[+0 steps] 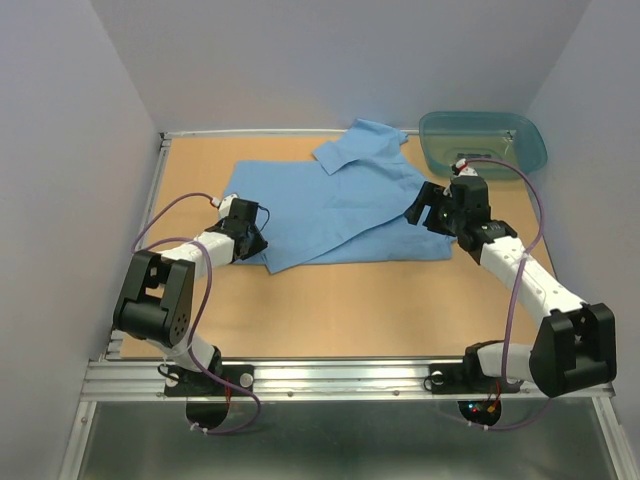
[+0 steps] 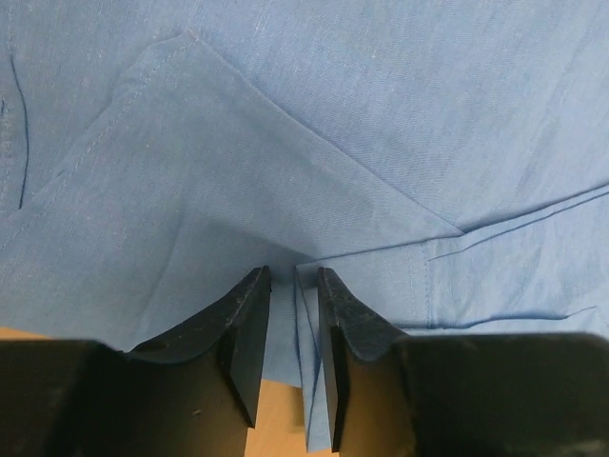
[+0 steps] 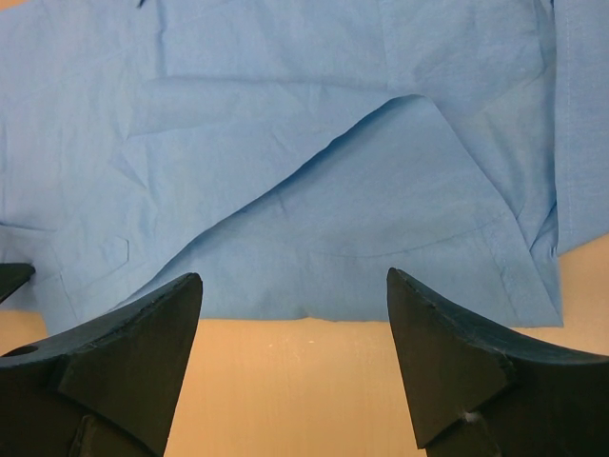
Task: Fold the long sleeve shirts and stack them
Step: Fold the shirt
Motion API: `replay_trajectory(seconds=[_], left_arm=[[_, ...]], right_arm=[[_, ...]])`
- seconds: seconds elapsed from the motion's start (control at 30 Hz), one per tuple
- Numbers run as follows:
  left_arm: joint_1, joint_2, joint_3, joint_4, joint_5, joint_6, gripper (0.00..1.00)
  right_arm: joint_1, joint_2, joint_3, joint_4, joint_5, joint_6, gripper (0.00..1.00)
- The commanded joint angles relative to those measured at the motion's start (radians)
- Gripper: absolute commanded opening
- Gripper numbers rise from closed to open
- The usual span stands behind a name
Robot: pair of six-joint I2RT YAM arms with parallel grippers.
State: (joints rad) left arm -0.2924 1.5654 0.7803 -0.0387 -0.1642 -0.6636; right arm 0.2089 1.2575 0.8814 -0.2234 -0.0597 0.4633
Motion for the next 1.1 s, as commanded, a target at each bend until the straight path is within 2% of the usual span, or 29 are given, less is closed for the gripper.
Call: replay_trajectory(seconds=[0.0,0.23,0.53,1.07], left_arm=[[-0.001,0.019,-0.007,-0.058,0.037,-0.004,0.37],[-0.005,-0.044,0.017,-0.070,0.072,-0.013,0.43],[-0.024,-0.027,0.031,-0.064,0.103,-0.033,0.44],[-0.042,0.016,0.063,-0.058,0.091,-0.031,0.37]], right_arm=[[-0.008,0.000,0.004,0.045,0.011,-0.009,0.84],[-0.008,-0.003,-0.002,0.047,0.014,-0.017,0.84],[-0.008,0.003,-0.009,0.061,-0.051,-0.031,0.83],[-0.008,-0.004,-0.019,0.065,-0.054,-0.025,0.84]])
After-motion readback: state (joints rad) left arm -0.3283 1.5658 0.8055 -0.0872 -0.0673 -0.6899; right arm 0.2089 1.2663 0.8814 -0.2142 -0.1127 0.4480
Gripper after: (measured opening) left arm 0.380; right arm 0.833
